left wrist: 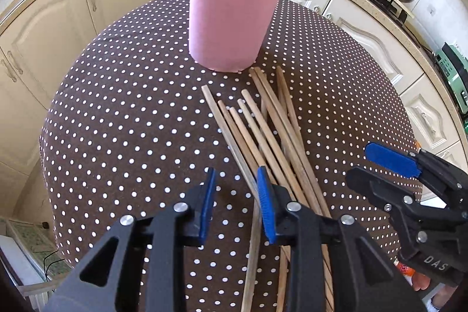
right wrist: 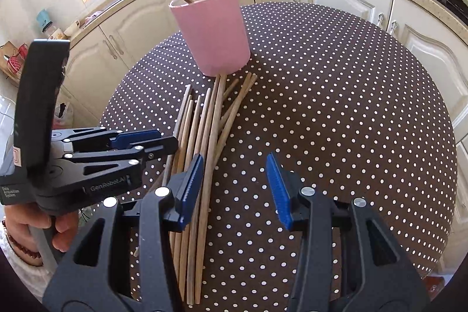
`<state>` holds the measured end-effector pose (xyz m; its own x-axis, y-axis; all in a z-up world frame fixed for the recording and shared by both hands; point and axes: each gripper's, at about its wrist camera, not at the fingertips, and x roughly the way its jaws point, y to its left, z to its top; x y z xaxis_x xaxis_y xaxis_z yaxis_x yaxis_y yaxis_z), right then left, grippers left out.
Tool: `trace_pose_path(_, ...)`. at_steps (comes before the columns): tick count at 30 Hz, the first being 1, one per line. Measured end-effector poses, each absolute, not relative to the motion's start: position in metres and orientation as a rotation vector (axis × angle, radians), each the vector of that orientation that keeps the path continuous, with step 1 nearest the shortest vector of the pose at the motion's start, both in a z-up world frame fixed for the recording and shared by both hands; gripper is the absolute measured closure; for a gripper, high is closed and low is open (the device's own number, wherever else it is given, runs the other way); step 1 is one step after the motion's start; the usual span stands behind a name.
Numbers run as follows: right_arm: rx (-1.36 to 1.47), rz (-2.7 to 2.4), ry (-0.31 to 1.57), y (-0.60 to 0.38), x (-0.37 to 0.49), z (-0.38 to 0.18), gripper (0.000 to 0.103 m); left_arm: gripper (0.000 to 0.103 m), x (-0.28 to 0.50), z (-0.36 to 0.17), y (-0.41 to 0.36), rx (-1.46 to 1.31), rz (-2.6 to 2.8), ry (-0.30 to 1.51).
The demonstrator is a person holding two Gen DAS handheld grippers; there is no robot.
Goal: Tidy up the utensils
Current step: 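Lower the open right gripper back to the chopstick pile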
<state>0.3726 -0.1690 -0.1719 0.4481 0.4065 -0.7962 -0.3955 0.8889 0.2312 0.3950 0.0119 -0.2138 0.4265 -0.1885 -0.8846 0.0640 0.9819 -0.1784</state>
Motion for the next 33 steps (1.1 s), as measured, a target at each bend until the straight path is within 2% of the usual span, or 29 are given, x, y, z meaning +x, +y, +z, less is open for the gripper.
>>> trace_pose_path(8, 0.013, 0.498, 1.025, -0.166, 0.383, -0.181, 0.058, 0.076, 0.396, -0.213, 0.016, -0.126, -0.161, 1.136)
trace_pose_path(9, 0.009, 0.502, 1.036, -0.164, 0.385, -0.183, 0.058, 0.079, 0.397, -0.213, 0.015, -0.129, -0.165, 1.139)
trace_pose_path(10, 0.010, 0.505, 1.043, -0.163, 0.387, -0.184, 0.058, 0.090, 0.398, -0.214, 0.015, -0.132, -0.171, 1.153)
trace_pose_path(14, 0.027, 0.525, 1.079, -0.157, 0.398, -0.188, 0.059, 0.091, 0.400, -0.216, 0.018, -0.149, -0.183, 1.148)
trace_pose_path(16, 0.039, 0.534, 1.095, -0.155, 0.404, -0.190, 0.068, 0.092, 0.399, -0.216, 0.021, -0.163, -0.188, 1.151)
trace_pose_path(29, -0.032, 0.534, 1.148, -0.122, 0.416, -0.197, 0.072, 0.092, 0.394, -0.215, 0.024, -0.148, -0.187, 1.157)
trace_pose_path(32, -0.062, 0.534, 1.164, -0.109, 0.415, -0.195, 0.074, 0.092, 0.395, -0.215, 0.020, -0.140, -0.182, 1.157)
trace_pose_path(33, -0.087, 0.524, 1.177, -0.102, 0.415, -0.197, 0.079, 0.092, 0.396, -0.214, 0.019, -0.138, -0.180, 1.158)
